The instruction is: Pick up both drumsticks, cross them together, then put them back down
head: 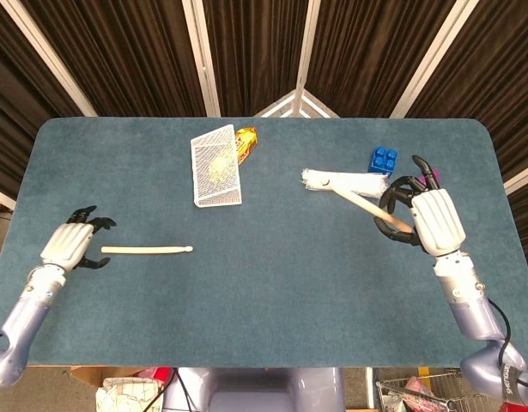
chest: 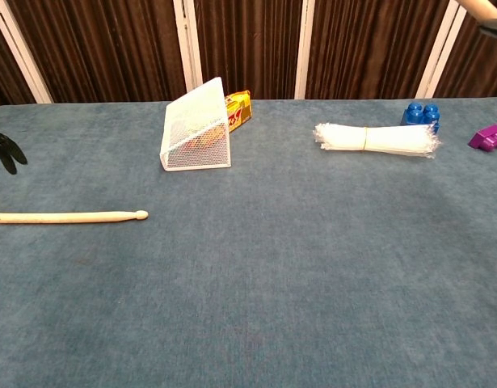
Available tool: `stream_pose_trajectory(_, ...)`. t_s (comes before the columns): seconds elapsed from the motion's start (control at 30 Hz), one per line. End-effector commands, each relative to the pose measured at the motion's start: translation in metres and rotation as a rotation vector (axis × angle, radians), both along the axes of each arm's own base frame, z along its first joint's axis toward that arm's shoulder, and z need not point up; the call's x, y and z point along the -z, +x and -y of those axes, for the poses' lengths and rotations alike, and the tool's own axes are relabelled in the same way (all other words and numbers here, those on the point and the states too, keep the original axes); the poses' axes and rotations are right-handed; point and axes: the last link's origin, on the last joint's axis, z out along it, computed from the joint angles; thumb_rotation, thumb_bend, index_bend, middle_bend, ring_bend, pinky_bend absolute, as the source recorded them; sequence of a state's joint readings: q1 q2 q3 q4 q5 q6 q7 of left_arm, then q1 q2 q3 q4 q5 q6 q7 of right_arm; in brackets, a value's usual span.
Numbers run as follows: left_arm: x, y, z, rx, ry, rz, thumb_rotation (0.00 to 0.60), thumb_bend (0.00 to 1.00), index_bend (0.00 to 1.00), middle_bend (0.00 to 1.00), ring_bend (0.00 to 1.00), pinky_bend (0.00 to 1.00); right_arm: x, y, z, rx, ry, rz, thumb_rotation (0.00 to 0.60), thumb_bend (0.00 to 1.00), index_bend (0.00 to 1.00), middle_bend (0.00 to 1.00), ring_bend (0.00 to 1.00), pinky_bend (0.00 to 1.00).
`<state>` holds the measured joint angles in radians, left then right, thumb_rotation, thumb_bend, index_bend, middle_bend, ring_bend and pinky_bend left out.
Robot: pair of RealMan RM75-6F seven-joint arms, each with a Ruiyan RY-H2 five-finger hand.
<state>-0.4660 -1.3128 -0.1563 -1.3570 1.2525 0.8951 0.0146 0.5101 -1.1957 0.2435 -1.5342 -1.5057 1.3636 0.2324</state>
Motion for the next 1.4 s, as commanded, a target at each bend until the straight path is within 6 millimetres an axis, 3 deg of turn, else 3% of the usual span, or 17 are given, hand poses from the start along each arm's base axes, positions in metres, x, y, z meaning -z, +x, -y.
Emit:
stream_pose_trajectory(0.03, 0.015, 0.006, -0.005, -0.009, -0.004, 0.027, 0.6, 0.35, 0.32, 0.35, 0.0, 0.0, -0.001, 0.003, 0.0, -0.006, -0.005, -0.002, 0.6, 0.43, 0.71, 0.66, 0.36, 0.0)
stream_pose_trajectory(0.3, 0.039, 0.006, -0.012, -0.016, 0.012, -0.048, 0.6, 0.35, 0.37, 0.39, 0.0, 0.0, -0.004, 0.006, -0.003, 0.004, -0.013, -0.009, 0.6, 0.43, 0.71, 0.66, 0.36, 0.0)
stream_pose_trajectory(0.67, 0.067, 0.01, -0.014, -0.005, 0.005, -0.12, 0.6, 0.38, 0.42, 0.41, 0.0, 0.0, 0.0, -0.008, 0.002, 0.05, -0.018, -0.015, 0.6, 0.43, 0.71, 0.66, 0.36, 0.0)
stream_pose_trajectory(1.0, 0.066, 0.014, -0.013, 0.01, 0.021, -0.15, 0.6, 0.38, 0.51, 0.49, 0.03, 0.0, -0.003, -0.009, -0.001, 0.056, -0.025, -0.022, 0.6, 0.43, 0.71, 0.66, 0.36, 0.0)
stream_pose_trajectory(1.4, 0.065, 0.011, -0.013, -0.017, 0.026, -0.24, 0.6, 0.38, 0.51, 0.5, 0.03, 0.0, 0.002, -0.012, -0.001, 0.055, -0.015, -0.024, 0.6, 0.43, 0.71, 0.66, 0.36, 0.0)
